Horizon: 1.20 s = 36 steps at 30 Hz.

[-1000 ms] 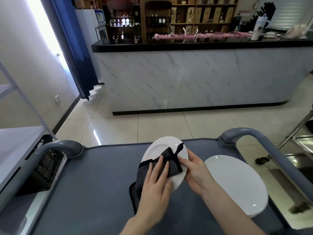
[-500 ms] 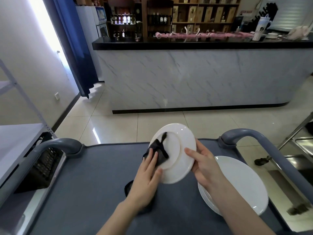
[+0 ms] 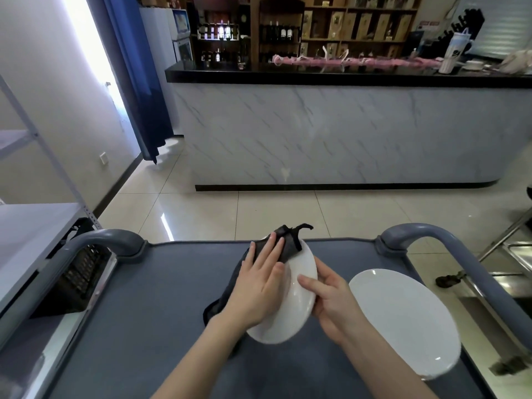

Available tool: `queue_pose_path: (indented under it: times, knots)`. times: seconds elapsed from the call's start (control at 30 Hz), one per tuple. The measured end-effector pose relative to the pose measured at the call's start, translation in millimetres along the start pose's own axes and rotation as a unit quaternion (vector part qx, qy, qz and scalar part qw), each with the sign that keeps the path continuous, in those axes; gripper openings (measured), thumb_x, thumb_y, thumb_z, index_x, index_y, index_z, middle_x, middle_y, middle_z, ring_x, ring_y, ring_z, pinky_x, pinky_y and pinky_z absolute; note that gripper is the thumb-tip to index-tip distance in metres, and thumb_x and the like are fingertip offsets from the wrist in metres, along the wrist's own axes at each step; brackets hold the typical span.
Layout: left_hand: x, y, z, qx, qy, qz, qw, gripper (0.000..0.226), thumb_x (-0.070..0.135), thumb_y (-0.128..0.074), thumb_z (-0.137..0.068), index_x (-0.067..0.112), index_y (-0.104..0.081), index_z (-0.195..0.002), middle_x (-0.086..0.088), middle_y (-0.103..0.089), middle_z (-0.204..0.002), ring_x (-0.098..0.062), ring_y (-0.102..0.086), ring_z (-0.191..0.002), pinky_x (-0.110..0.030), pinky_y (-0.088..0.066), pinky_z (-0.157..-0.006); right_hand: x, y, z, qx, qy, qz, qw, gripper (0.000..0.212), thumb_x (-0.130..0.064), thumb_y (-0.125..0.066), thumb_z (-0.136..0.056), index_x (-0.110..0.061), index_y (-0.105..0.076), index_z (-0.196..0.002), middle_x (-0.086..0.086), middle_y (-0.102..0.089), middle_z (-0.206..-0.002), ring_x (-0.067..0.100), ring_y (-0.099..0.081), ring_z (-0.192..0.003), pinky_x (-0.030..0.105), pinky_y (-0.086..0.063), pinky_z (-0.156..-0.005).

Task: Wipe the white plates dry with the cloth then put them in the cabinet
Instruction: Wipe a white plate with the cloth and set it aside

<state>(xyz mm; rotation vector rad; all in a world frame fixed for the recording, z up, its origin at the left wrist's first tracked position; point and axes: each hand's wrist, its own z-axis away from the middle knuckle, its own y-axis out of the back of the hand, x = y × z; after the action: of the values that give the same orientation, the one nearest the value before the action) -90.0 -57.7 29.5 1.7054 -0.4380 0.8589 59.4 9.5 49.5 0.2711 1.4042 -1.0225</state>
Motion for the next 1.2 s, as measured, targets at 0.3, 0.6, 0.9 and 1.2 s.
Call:
queue_pose_path:
  times: [0.3, 0.6, 0.9, 1.2]
  knots:
    - [-32.5, -7.9, 42.7, 0.013, 0.064, 0.128, 0.990, 0.051, 0.053, -0.030, -0.102, 0.047, -0.014, -0.150, 0.039, 0.003, -0.155, 0.005, 0.009, -0.147, -0.039, -0.003, -0.125, -23.8, 10.1, -11.0, 0.039, 0.038, -0.050, 0.997, 0.049, -0.005, -0.067, -0.076, -0.016, -0.068, -0.123, 0.013, -0.072, -0.115, 0.024, -0.069, -0.097, 0.034, -0.057, -0.079]
    - [27.5, -26.6, 34.5, 0.025, 0.017, 0.116, 0.993, 0.061, 0.066, -0.008, -0.085, 0.054, -0.003, -0.144, 0.045, 0.013, -0.150, 0.003, 0.027, -0.143, -0.034, 0.011, -0.121, -8.2, -8.6, -14.3, 0.017, 0.026, -0.003, 1.000, 0.041, 0.004, -0.050, -0.095, -0.015, -0.063, -0.128, 0.012, -0.070, -0.121, 0.028, -0.067, -0.113, 0.037, -0.055, -0.092]
    - [0.9, 5.2, -20.2, -0.031, 0.029, 0.099, 0.994, 0.043, 0.052, -0.013, -0.102, 0.056, -0.019, -0.145, 0.030, -0.011, -0.159, -0.002, 0.005, -0.149, -0.033, 0.001, -0.123, 0.5, 4.9, 6.6, -0.003, 0.013, 0.041, 0.999, 0.041, -0.002, -0.057, -0.093, -0.025, -0.067, -0.125, 0.010, -0.071, -0.121, 0.027, -0.068, -0.111, 0.039, -0.056, -0.086]
    - [-36.7, -35.6, 19.7, -0.031, 0.065, 0.319, 0.945, 0.064, 0.046, -0.035, -0.099, 0.030, -0.012, -0.156, 0.016, -0.010, -0.164, 0.000, -0.008, -0.149, -0.042, -0.009, -0.125, -26.7, 29.4, -2.5, 0.061, 0.074, -0.009, 0.995, 0.048, 0.001, -0.062, -0.085, -0.017, -0.064, -0.129, 0.011, -0.070, -0.121, 0.023, -0.066, -0.106, 0.035, -0.054, -0.086]
